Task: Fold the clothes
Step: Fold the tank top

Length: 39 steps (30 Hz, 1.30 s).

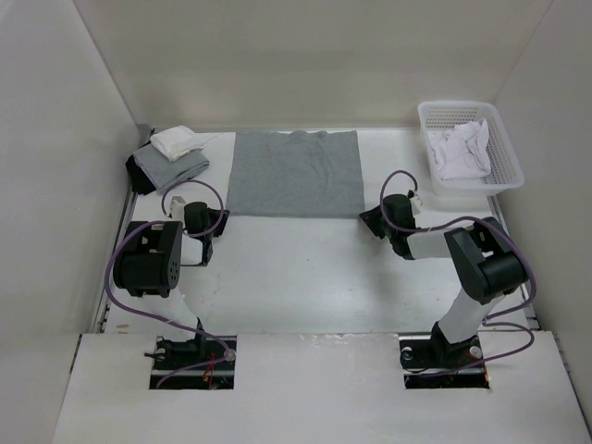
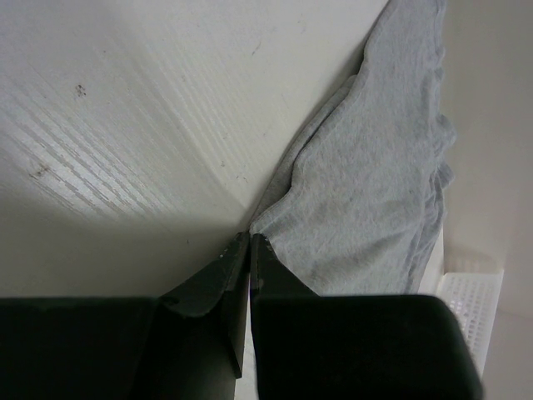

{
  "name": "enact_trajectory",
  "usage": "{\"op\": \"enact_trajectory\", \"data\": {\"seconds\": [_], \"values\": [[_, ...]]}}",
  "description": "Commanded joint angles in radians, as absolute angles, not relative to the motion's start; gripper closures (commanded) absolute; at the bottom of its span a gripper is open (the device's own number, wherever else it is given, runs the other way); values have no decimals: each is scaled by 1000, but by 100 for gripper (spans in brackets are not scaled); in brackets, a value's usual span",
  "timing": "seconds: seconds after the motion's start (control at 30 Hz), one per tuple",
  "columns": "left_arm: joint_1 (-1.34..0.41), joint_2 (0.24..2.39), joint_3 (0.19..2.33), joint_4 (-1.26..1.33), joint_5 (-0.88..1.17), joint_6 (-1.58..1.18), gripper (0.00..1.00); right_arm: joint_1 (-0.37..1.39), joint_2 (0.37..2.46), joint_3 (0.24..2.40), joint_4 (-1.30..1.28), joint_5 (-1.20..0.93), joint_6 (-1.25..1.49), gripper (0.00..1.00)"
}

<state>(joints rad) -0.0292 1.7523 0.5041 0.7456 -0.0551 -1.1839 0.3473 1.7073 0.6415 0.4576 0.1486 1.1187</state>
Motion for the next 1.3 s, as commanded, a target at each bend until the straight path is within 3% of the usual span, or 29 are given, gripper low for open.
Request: {"op": "enact_trajectory", "data": {"seconds": [0.0,0.33,0.47,0.6,0.83,1.07,1.27], "values": [[-35,1718,489,787,-54,-1184,100,341,1741,669,446,150,1126,71],[-31,1703,483,787,-57,-1186,100,321,1781,726,446,130,1089,100],[-31,1593,488,767,-41,-1187,100,326,1703,694,478,138,1020,100],[-30,1315,502,620,-32,-1174,100,327,1395,612,441,147,922,100],[-51,775,731,228,-32,-1085,100,416,792,812,-44,277,658,100],[-71,513,926,-29,-41,-1019,100,619,592,1109,-359,397,565,100],[-73,446,879,-169,-20,-999,100,806,557,1091,-433,498,589,100]]}}
